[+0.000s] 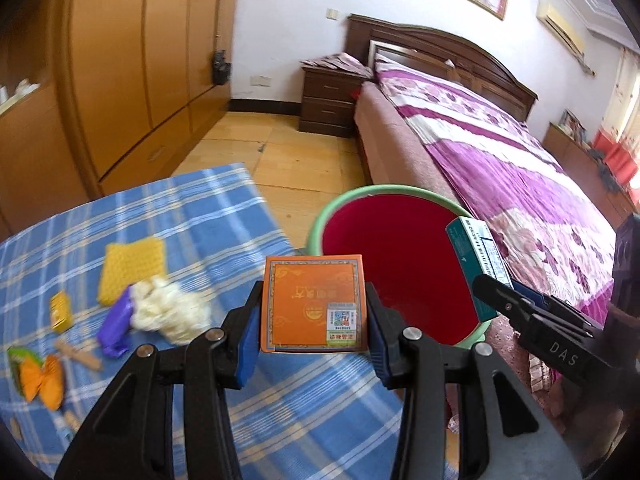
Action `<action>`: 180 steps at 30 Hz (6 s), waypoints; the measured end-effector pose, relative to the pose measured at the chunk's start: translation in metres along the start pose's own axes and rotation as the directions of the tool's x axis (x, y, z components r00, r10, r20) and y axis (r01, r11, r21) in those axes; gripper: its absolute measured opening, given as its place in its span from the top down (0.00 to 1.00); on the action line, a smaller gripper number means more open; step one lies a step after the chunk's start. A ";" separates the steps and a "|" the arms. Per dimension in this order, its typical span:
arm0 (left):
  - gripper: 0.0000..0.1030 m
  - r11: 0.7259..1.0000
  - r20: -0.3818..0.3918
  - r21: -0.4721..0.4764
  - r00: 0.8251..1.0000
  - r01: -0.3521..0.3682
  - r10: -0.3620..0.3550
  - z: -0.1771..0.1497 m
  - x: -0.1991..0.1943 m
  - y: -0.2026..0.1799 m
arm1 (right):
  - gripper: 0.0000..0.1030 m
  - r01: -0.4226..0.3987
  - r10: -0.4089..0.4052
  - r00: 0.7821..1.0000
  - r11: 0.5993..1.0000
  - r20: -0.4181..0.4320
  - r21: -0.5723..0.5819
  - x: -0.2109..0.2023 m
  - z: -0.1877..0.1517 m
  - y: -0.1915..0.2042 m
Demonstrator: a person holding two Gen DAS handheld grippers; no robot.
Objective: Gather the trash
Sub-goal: 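Carry both boxes over the red bucket and open both tools to drop them, then move both open tools back over the table toward the remaining items, then grasp the blue plastic piece with the left tool while the right tool grasps the orange bow wrapper, then carry both items over the red bucket and open both tools to drop them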
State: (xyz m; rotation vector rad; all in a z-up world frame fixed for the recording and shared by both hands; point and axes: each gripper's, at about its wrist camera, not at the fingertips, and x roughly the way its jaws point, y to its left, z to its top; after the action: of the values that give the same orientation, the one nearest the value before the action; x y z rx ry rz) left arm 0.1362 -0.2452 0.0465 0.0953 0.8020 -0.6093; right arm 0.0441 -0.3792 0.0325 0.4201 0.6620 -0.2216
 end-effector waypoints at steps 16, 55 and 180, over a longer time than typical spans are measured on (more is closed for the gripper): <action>0.47 0.997 -0.061 0.045 0.996 0.069 -0.067 0.015 0.057 -0.034 | 0.50 0.022 -0.022 1.000 0.999 0.001 0.033 0.017 0.009 -0.035; 0.47 0.987 0.021 -0.146 0.998 -0.060 0.064 -0.035 -0.054 0.069 | 0.47 -0.104 0.103 0.995 0.994 -0.011 -0.029 -0.019 -0.020 0.049; 0.95 0.862 0.040 -0.445 0.956 -0.243 0.291 -0.131 -0.138 0.215 | 0.86 -0.425 0.370 0.893 0.881 -0.258 -0.209 0.028 -0.081 0.249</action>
State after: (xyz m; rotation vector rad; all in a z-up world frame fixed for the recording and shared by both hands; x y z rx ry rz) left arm 0.0953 0.0376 0.0202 -0.2335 0.7882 -0.1578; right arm 0.1036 -0.1229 0.0337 0.3197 0.7850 0.3089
